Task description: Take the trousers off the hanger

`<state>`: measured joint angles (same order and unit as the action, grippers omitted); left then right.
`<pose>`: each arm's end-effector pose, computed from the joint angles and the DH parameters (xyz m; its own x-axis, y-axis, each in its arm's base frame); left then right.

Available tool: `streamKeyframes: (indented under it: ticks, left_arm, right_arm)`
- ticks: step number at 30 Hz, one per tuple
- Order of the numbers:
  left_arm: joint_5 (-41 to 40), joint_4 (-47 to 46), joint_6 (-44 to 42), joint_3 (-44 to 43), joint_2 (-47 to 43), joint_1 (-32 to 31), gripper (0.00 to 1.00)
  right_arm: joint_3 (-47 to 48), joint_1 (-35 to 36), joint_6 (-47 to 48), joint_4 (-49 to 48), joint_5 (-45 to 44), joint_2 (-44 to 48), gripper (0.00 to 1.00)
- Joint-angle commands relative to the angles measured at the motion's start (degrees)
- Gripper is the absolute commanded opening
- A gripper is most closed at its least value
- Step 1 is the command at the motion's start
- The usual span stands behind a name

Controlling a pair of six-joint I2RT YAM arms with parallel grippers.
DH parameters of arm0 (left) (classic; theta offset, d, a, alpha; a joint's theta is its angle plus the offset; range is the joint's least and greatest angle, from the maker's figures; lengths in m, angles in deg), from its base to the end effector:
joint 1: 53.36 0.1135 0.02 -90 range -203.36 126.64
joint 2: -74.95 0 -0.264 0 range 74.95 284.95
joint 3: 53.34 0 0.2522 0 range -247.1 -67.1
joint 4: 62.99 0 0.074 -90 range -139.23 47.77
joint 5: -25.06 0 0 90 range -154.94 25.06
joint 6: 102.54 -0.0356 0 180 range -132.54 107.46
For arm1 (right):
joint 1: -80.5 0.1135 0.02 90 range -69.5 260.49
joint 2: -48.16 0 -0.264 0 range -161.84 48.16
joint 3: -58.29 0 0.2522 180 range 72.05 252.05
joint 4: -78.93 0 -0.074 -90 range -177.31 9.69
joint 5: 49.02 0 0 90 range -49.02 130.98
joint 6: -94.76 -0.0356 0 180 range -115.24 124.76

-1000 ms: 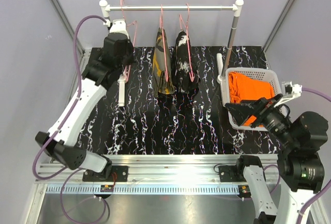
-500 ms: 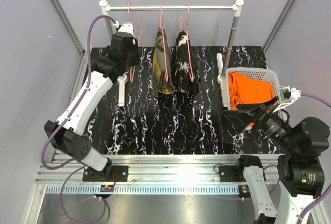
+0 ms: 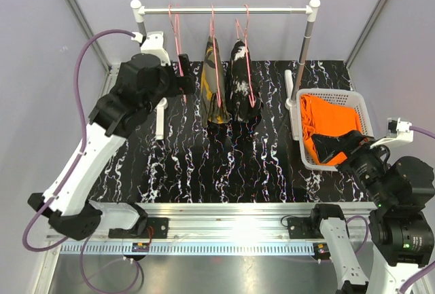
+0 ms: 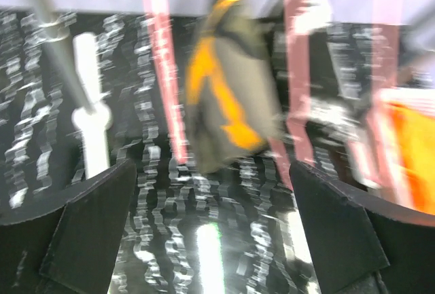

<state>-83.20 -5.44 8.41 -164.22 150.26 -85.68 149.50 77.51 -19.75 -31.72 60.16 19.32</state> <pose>0.2241 -0.1286 0.4752 -0.3891 -0.1556 -0.9079 0.1318 0.9661 -0.2220 0.0131 0.0110 0.4512 -0.2251 0.4041 -0.8866 -0.2011 0.8711 0.4481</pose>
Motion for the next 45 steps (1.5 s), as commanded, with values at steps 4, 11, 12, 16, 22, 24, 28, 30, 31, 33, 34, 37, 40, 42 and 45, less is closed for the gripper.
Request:
streamKeyframes:
  ticks: [4, 11, 12, 16, 22, 24, 28, 30, 31, 33, 34, 37, 40, 42, 45]
  left_arm:
    - [-5.46, -0.65, 1.90, -7.71, 1.67, -10.56, 0.99]
    - [-18.21, 6.30, 1.20, -19.33, 14.59, -15.76, 0.99]
    - [-18.30, 6.31, 1.02, -19.59, 15.56, -15.76, 0.99]
    - [-19.09, 5.26, 0.58, -20.30, 20.22, -15.76, 0.95]
    - [-20.32, 6.83, 0.84, -23.46, 28.13, -14.45, 0.75]
    - [-19.80, 6.49, 1.20, -23.55, 29.88, -13.22, 0.69]
    - [-18.57, 5.43, 1.02, -24.68, 32.26, -11.54, 0.46]
    - [-17.95, 6.13, 1.29, -26.09, 33.67, -10.49, 0.43]
    - [-16.99, 6.31, 1.29, -26.97, 34.98, -10.05, 0.42]
    - [-16.46, 6.66, 1.38, -27.59, 35.87, -9.26, 0.41]
    - [-16.11, 6.75, 1.37, -27.77, 36.31, -9.08, 0.35]
    - [-15.14, 6.75, 1.81, -27.60, 36.93, -8.47, 0.14]
    - [-15.22, 6.75, 2.08, -27.59, 36.75, -8.20, 0.00]
    - [-15.66, 7.01, 2.34, -27.77, 35.62, -8.11, 0.00]
    - [-16.98, 6.75, 2.87, -28.03, 32.90, -7.76, 0.00]
  right_arm:
    - [-3.36, 1.23, 1.75, -0.31, -3.19, 1.16, 1.00]
    - [-1.78, 1.40, 0.26, 0.48, -1.25, 0.45, 0.99]
    - [-1.52, 1.40, -0.01, 0.48, -0.99, 0.36, 0.99]
    - [-1.78, 1.40, -0.71, 0.13, 0.77, -0.16, 0.99]
    - [-2.30, 1.40, -1.06, -0.13, 2.26, -0.25, 1.00]
    - [-2.48, 1.40, -1.24, -0.40, 2.70, 0.01, 0.99]
    - [-3.18, 1.40, -1.50, -1.01, 3.76, 0.10, 0.99]
    - [-3.53, 1.40, -1.59, -1.28, 3.85, 0.19, 1.00]
    - [-3.45, 1.40, -1.50, -1.28, 4.11, 0.19, 0.99]
    - [-3.36, 1.40, -1.42, -1.28, 4.11, 0.19, 0.99]
    - [-3.27, 1.40, -1.42, -1.28, 4.02, 0.27, 0.99]
    - [-3.45, 1.40, -1.42, -1.28, 3.94, 0.36, 0.99]
    - [-3.45, 1.40, -1.33, -1.28, 3.85, 0.36, 0.99]
    - [-3.27, 1.40, -1.15, -1.19, 3.93, 0.28, 1.00]
    - [-3.27, 1.40, -0.71, -1.36, 3.76, 0.54, 0.99]
